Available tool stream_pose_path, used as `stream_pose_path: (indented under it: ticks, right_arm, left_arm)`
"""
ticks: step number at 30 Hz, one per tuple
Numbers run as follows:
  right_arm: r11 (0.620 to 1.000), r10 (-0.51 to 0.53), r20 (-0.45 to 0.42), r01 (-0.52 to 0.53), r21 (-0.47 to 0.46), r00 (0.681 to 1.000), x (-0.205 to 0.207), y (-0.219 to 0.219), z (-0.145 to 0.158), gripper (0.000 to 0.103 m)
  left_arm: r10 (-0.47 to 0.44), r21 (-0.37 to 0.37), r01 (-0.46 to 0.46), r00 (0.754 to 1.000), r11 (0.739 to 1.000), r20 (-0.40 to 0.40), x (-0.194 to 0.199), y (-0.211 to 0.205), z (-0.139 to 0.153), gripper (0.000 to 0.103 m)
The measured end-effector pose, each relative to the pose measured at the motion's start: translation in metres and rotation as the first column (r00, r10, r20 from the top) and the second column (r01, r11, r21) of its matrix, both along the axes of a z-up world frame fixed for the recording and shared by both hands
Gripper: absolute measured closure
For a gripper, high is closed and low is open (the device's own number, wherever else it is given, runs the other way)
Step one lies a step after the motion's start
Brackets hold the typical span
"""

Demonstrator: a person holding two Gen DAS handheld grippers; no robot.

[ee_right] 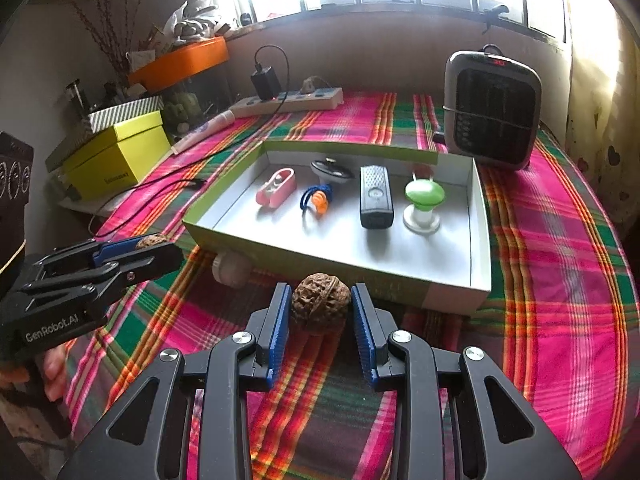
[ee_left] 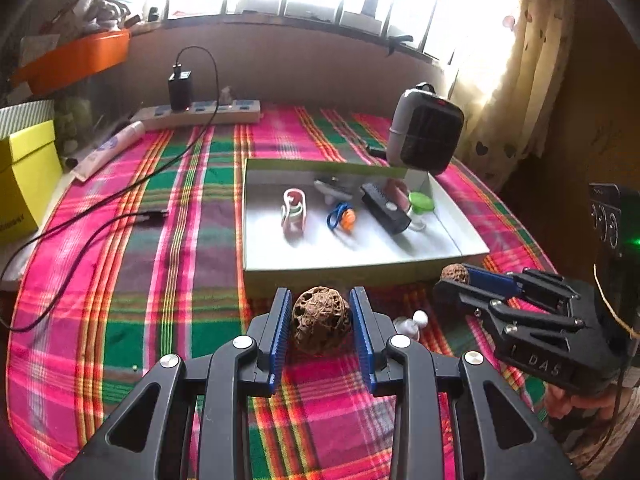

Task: Organize objects
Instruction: 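Carry the walnut over the box with the right gripper while the left carries its walnut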

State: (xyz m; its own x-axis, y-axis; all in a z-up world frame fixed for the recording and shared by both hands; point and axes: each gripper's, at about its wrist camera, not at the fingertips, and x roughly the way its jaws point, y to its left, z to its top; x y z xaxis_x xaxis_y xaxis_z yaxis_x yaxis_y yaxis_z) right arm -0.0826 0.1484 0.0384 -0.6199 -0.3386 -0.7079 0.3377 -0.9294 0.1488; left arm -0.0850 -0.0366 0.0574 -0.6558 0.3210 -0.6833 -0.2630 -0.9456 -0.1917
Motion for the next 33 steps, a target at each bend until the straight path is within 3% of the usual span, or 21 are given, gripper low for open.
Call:
stream_pose_path:
  ticks: [13, 33]
  right_arm:
    - [1.000, 0.025, -0.033, -0.024, 0.017, 0.999, -0.024, -0.009, 0.012, 0.071]
    - [0.994, 0.080, 0.065, -0.084, 0.070, 0.995, -0.074, -0.023, -0.011, 0.071]
  left_arm:
    - [-0.004, -0.015, 0.004, 1.000, 1.000, -0.005, -0.029, 0.009, 0.004, 0.075]
    - [-0.024, -0.083, 0.028, 0.998, 0.996, 0.057, -0.088, 0.023, -0.020, 0.075]
